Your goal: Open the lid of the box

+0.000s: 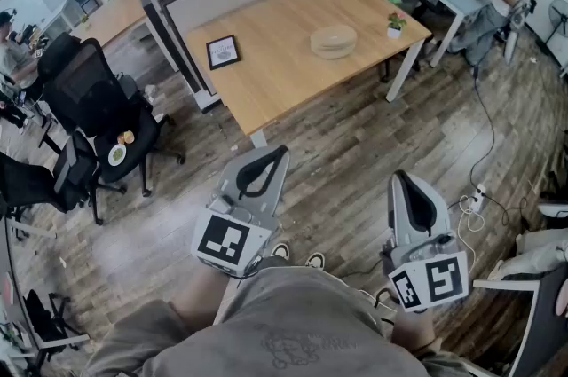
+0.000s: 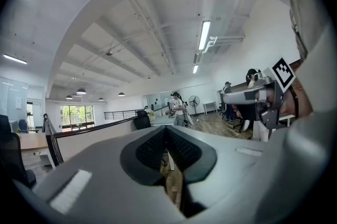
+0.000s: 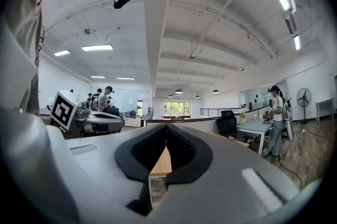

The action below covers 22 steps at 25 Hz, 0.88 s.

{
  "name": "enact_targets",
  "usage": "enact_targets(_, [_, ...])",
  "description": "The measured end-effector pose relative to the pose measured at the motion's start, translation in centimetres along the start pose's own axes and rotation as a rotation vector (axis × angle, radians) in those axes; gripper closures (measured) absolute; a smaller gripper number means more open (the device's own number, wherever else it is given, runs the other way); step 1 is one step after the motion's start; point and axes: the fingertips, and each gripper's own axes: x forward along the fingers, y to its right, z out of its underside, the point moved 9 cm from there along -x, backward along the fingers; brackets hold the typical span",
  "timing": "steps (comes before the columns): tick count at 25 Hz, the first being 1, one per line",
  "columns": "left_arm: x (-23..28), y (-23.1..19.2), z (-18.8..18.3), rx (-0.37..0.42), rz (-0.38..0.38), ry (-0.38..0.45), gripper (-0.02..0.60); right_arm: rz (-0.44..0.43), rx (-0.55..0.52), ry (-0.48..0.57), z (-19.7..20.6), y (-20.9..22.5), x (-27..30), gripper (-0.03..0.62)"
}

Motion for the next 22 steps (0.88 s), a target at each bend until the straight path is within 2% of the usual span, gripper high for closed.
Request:
enact_targets(6, [0.2, 0.0, 0.1, 0.001, -0.017, -0.008, 0.580, 0.038, 0.028, 0.026, 0.0, 0.6, -0.2, 0.583])
enact_targets(15, [0.8, 0.7, 0.1, 0.024, -0.026, 0.025, 0.572, 0.067, 0.045, 0.047, 0.3, 2.0, -1.3, 0.579])
enact_targets(16, [1.0, 0.7, 0.1, 0.015, -0.032, 0.022, 0.527, 0.070, 0.062, 0.063, 0.3, 2.2, -1.3, 0.567])
enact_targets(17, [1.2, 0.7, 0.2, 0.005, -0.035, 0.018, 0.456, 0.073, 0.077, 0.075, 0.2, 2.4, -1.3, 0.486])
enact_targets(18, [1.4, 0.8, 0.2, -0.001, -0.035, 0.014, 0.379, 0.076, 0.083, 0.078, 0.2, 2.6, -1.3, 0.376])
enact_targets(19, [1.5, 0.9, 0.2, 0.000, -0.033, 0.010, 0.342, 0.081, 0.078, 0.073, 0.2, 2.8, -1.3, 0.364])
enact_targets(22, [1.8, 1.5, 0.0, 0.012, -0.029, 0.011, 0.342, 0.088, 0.050, 0.053, 0.4, 3.3, -1.6, 0.364])
